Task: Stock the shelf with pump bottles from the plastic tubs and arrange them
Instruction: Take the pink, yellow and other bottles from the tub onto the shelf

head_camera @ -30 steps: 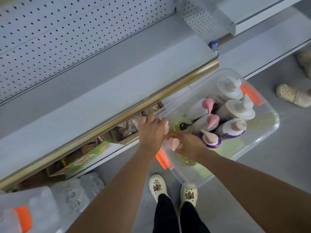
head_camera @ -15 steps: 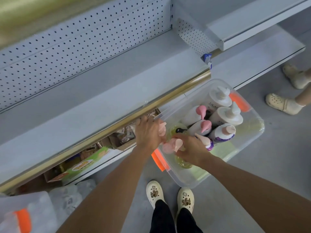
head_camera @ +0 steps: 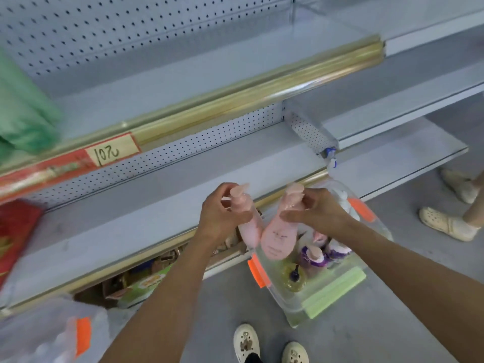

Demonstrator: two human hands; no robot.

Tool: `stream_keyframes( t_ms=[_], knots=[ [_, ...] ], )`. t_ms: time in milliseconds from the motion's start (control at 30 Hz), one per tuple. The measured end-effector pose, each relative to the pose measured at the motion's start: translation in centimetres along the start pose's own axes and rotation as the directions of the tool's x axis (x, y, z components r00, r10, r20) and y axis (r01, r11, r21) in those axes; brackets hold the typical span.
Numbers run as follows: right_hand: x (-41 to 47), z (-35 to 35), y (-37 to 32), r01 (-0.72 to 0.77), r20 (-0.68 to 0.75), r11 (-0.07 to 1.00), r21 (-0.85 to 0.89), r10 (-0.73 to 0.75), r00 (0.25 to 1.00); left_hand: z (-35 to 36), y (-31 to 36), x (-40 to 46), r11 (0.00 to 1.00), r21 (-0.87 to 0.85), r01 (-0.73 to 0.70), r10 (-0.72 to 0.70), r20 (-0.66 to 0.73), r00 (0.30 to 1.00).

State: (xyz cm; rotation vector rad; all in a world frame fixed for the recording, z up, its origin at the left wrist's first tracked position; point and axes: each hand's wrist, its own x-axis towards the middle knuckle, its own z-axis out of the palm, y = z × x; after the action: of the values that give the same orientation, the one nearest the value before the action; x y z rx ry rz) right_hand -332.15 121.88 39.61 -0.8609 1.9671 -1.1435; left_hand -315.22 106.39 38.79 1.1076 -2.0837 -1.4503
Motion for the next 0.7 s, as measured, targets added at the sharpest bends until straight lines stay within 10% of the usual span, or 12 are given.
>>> stream_keyframes(
  t_ms=[333,700],
  knots=[
    [-2.1,-2.5,-10.8,0.234,-0.044,0.966,0.114,-0.230,0.972,-4.7,9.6,-4.2,0.945,-0.305,-0.119,0.057,-0.207,0.977],
    [-1.2,-0.6,-21.1,0.394,-0.004,0.897,0.198,-0.402,0.916,-12.0,14.5,-5.6,0.916,-0.206,-0.345,0.269,-0.325,0.907]
  ],
)
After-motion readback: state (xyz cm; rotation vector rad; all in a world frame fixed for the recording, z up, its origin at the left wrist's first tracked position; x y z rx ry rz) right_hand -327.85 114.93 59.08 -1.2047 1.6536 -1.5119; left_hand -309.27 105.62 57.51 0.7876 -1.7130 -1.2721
